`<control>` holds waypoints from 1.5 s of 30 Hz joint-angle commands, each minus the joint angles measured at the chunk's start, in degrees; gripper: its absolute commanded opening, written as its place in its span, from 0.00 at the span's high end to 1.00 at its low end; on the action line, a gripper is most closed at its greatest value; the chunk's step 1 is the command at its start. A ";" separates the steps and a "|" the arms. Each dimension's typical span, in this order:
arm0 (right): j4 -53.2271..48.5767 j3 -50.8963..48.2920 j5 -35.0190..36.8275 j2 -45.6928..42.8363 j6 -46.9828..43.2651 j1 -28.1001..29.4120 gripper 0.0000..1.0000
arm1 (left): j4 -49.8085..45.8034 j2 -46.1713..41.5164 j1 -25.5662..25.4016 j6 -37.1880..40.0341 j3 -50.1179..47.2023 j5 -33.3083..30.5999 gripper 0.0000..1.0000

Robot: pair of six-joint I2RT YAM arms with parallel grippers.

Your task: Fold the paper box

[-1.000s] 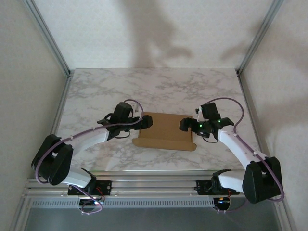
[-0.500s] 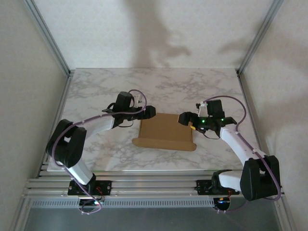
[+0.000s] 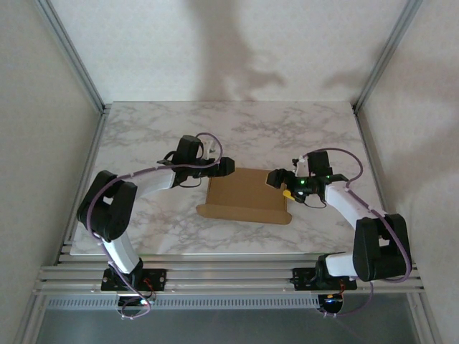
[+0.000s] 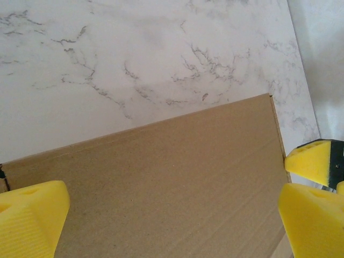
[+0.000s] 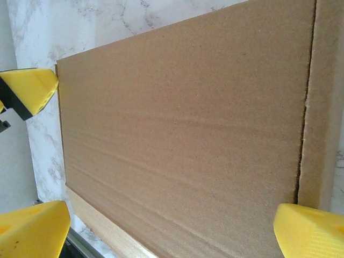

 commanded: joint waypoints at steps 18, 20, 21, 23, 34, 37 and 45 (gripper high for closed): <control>-5.73 -3.53 7.44 4.40 0.30 0.17 0.01 | 0.45 5.07 -0.44 -0.87 -8.23 -2.63 0.01; -5.91 -3.20 6.97 4.40 0.20 0.26 0.01 | 0.54 4.92 -0.52 -1.02 -8.16 -2.26 0.01; -5.49 -3.07 6.10 4.17 0.23 0.29 0.01 | 0.58 4.62 -0.55 -1.12 -7.97 -1.96 0.01; -4.20 -3.07 4.34 2.45 0.68 0.28 0.01 | 0.55 3.10 -0.50 -1.26 -7.26 -1.69 0.01; -7.77 1.58 1.19 -10.29 -2.50 0.10 0.01 | -3.84 -9.10 0.02 -0.82 -1.59 -4.19 0.01; -12.17 2.11 4.42 -11.90 -2.73 0.14 0.01 | -6.26 -12.41 0.33 -0.19 -2.27 -5.34 0.01; -19.18 0.24 13.15 -14.02 -2.38 0.09 0.01 | -13.89 -19.42 0.47 0.95 -9.35 -7.31 0.01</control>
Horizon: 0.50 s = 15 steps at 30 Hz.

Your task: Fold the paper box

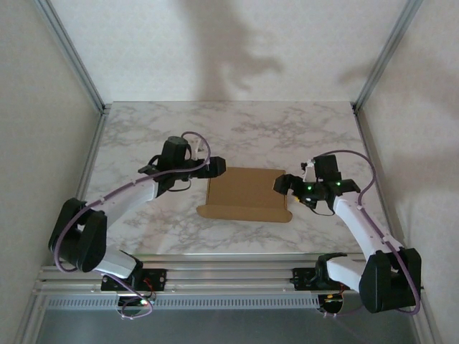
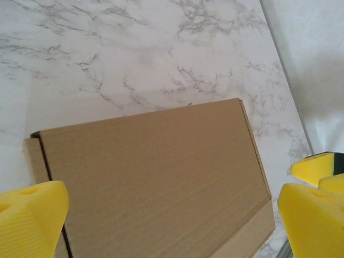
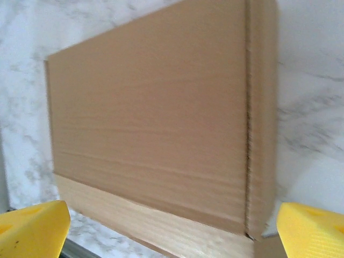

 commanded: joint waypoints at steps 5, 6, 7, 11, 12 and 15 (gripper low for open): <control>-0.04 -2.80 -1.20 1.19 -1.06 0.02 0.01 | -7.25 -3.46 -0.29 -0.60 -9.19 1.50 0.01; 0.87 -3.02 -1.86 1.63 -0.99 0.05 0.01 | -6.87 -3.52 -0.56 -1.15 -9.88 1.69 0.01; 1.70 -3.18 -2.22 2.18 -0.85 0.11 0.01 | -6.18 -3.65 -0.97 -1.73 -10.76 2.13 0.01; 4.28 -3.58 -2.93 3.54 -0.55 0.26 0.01 | -2.93 -3.49 -2.22 -3.56 -12.39 3.37 0.01; 4.71 -3.62 -2.94 3.79 -0.64 0.39 0.01 | -2.39 -3.29 -2.38 -3.70 -12.44 3.44 0.01; 6.14 -3.63 -3.18 4.76 -0.85 0.56 0.01 | -0.66 -2.25 -2.73 -4.29 -12.44 4.03 0.01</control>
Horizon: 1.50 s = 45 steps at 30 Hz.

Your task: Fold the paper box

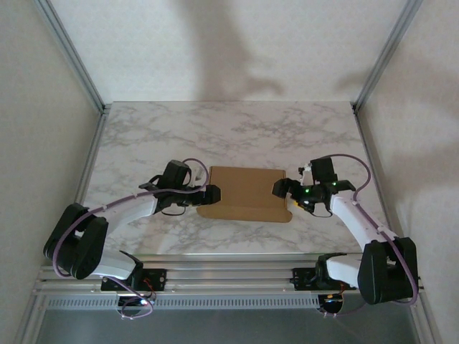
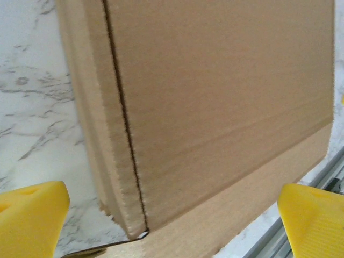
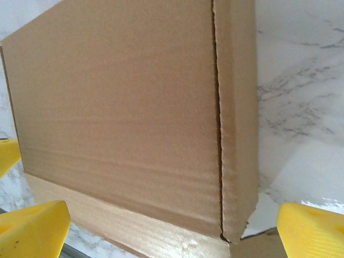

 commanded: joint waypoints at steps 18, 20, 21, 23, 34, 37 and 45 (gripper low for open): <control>4.61 -0.06 -2.50 5.95 -1.35 2.36 0.01 | 3.42 1.30 -0.86 0.26 1.44 -2.02 0.01; 4.55 -0.04 -2.40 6.30 -1.43 2.39 0.01 | 3.53 1.29 -0.85 0.41 1.87 -2.60 0.01; 4.53 -0.03 -2.45 6.41 -1.43 2.48 0.01 | 3.59 1.34 -0.86 0.48 2.05 -2.81 0.01; 4.47 0.04 -2.44 6.78 -1.53 2.64 0.01 | 3.51 1.40 -0.84 0.72 2.38 -3.58 0.01; 5.58 -0.04 -3.24 7.16 -1.69 3.23 0.01 | 5.16 3.69 -0.95 -0.57 2.68 -0.93 0.01; 6.18 -0.07 -3.79 7.06 -1.70 3.28 0.01 | 5.22 3.33 -0.96 -0.82 2.85 0.31 0.01; 5.25 1.39 -4.74 0.68 -1.35 3.18 0.01 | 3.30 -1.59 0.30 -1.84 5.44 3.67 0.01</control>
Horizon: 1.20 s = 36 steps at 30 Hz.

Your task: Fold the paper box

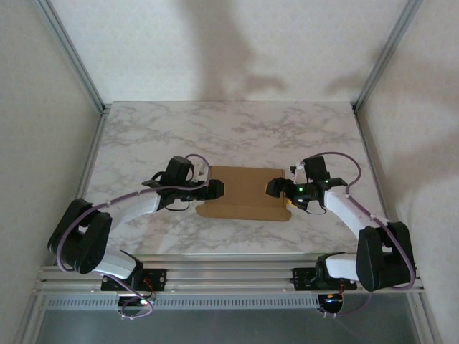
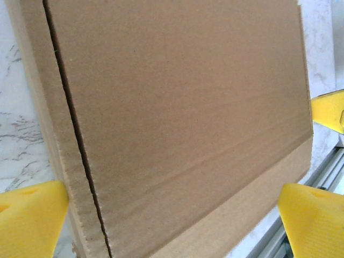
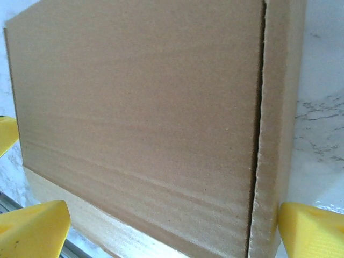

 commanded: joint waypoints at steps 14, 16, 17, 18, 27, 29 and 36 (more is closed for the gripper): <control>-9.98 11.78 -2.60 -6.84 2.57 -1.11 0.01 | -4.47 -8.91 2.20 -3.61 8.56 5.59 0.01; -10.54 13.01 -3.06 -6.75 3.50 -1.51 0.01 | -4.76 -9.09 2.34 -4.18 8.82 5.79 0.01; -10.75 13.45 -3.35 -6.78 3.87 -1.62 0.01 | -4.84 -9.09 2.31 -4.50 8.91 5.93 0.01; -11.01 13.97 -3.77 -6.55 4.34 -1.69 0.01 | -4.89 -9.09 2.31 -4.98 9.00 6.14 0.01; -14.81 19.07 -4.17 -3.92 8.30 -1.79 0.01 | -5.77 -8.17 3.33 -9.26 9.97 6.56 0.01; -15.85 19.93 -4.43 -2.89 8.52 -1.93 0.01 | -5.81 -7.27 4.08 -10.60 9.96 7.27 0.01; -17.37 21.21 -4.33 0.57 8.17 -2.18 0.01 | -5.51 -3.73 5.93 -13.58 12.40 9.69 0.01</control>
